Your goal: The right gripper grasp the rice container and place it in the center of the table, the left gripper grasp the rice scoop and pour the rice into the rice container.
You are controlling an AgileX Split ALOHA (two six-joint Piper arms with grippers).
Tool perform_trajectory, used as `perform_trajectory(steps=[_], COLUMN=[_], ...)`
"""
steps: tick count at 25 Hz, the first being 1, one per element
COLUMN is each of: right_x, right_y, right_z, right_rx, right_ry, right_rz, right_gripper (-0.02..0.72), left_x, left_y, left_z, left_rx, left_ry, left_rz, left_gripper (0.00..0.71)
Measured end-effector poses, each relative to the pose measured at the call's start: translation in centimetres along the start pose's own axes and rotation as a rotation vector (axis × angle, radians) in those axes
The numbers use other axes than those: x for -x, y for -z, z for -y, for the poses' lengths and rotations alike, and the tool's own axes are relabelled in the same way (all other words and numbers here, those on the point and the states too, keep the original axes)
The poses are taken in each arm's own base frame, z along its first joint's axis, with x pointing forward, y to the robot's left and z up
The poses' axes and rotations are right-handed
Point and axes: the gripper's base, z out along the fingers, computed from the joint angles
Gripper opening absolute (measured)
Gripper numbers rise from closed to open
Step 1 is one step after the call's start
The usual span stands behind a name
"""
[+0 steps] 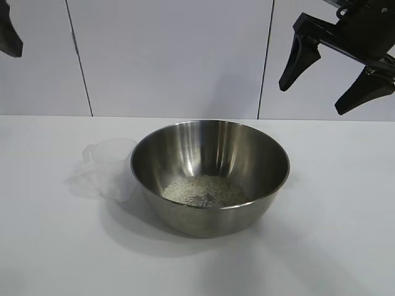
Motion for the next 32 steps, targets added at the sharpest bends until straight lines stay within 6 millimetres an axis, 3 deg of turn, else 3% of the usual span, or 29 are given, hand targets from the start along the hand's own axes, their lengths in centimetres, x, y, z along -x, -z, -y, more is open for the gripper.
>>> perform_trajectory(steps=[8, 14, 22, 32], right_x=[-0.2, -0.4, -0.4, -0.5], right_y=[0.0, 0.0, 0.1, 0.1], right_z=[-0.1, -0.4, -0.9, -1.0], right_rx=[0.006, 0.04, 0.099, 0.105], right_ry=[0.015, 0.014, 0.001, -0.001], right_rz=[-0.025, -0.048, -0.041, -0.053], right_gripper=[0.662, 0.662, 0.662, 0.662], left_x=[2.4, 3.6, 3.0, 2.6], left_y=[-0.9, -3.0, -6.2, -6.9], left_z=[3.7, 4.5, 5.3, 5.4], left_rx=[-0.33, -0.362, -0.404, -0.411], left_ry=[0.053, 0.056, 0.094, 0.112], left_rz=[-0.188, -0.279, -0.437, -0.459], left_gripper=[0.693, 0.693, 0.693, 0.693])
